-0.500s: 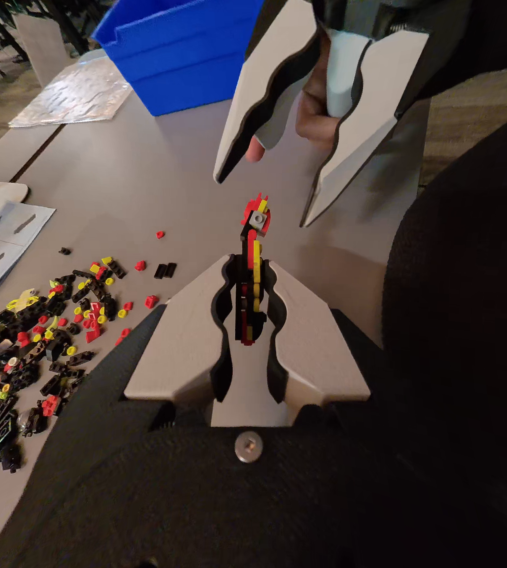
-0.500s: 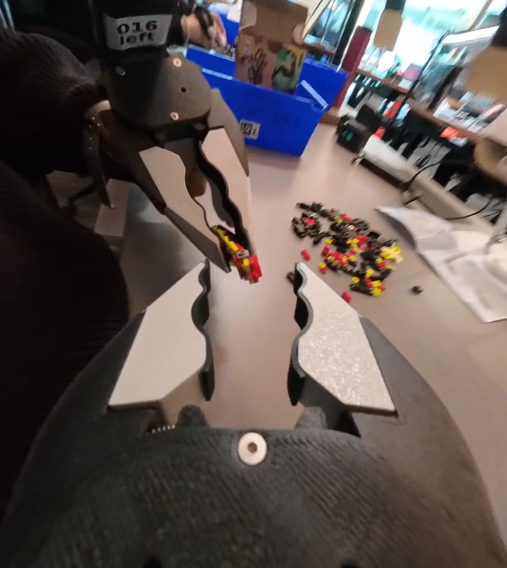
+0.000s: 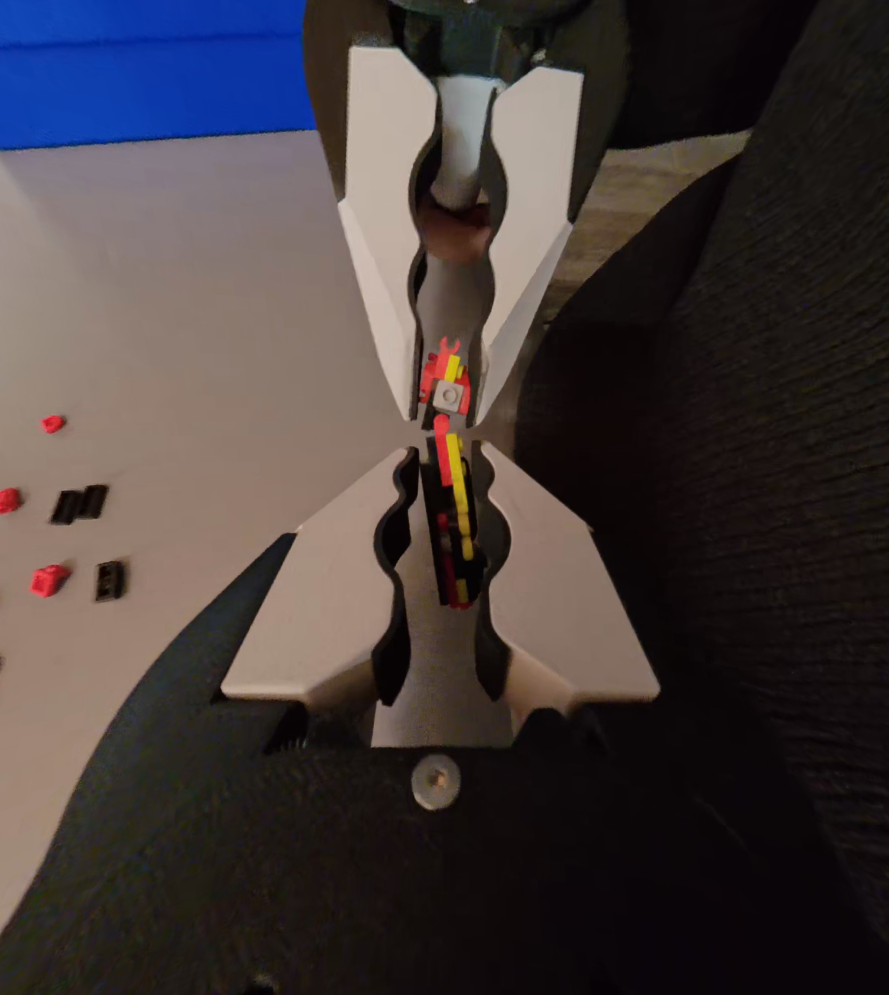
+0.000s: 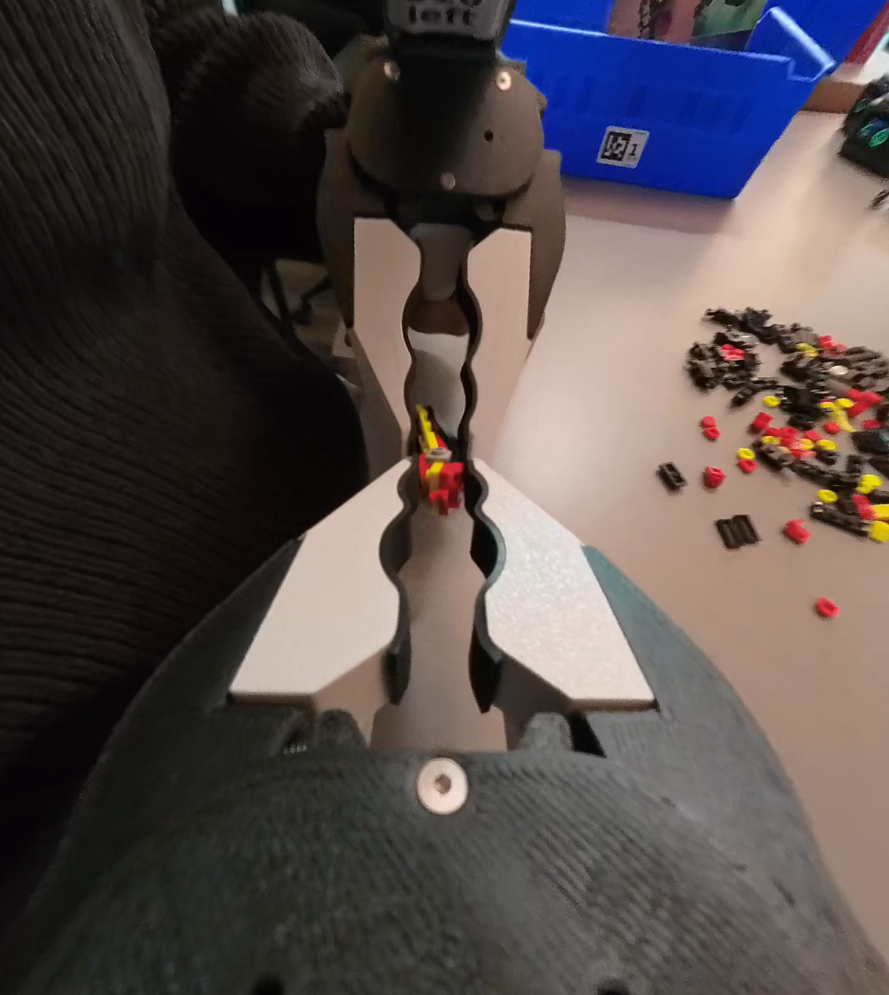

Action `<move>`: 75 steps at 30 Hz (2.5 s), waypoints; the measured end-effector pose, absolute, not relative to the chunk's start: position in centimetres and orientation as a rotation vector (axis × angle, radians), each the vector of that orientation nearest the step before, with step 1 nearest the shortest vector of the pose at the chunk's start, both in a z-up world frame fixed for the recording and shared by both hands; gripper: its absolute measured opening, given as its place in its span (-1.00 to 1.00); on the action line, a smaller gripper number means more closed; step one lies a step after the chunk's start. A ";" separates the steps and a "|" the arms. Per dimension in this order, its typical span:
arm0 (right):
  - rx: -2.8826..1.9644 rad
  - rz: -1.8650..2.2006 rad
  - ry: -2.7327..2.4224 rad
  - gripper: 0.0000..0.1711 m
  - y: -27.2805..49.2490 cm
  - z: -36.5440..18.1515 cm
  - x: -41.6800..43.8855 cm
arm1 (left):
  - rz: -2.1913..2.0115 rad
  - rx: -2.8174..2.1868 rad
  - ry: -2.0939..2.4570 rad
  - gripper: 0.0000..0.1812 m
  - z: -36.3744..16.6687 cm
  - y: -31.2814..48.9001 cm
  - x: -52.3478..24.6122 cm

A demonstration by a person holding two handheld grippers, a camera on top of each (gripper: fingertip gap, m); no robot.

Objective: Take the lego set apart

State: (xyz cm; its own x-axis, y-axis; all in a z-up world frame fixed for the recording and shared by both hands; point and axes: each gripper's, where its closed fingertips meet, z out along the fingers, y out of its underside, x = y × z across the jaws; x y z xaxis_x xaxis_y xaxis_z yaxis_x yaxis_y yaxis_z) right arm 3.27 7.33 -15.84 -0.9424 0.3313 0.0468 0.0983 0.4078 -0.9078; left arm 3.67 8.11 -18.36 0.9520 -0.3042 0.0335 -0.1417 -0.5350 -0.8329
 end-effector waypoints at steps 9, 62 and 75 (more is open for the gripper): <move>-0.571 2.189 -2.557 -0.83 6.9 -12.6 6.5 | -0.605 -1.962 0.349 -0.79 -14.6 7.3 7.3; -1.476 2.205 -1.989 -0.82 12.2 -13.2 4.2 | -0.517 -1.862 -0.300 -0.39 -14.4 10.1 3.3; -1.954 2.652 -1.639 -0.82 12.9 -13.0 2.9 | -0.356 -1.890 -0.124 -0.70 -14.2 10.2 4.0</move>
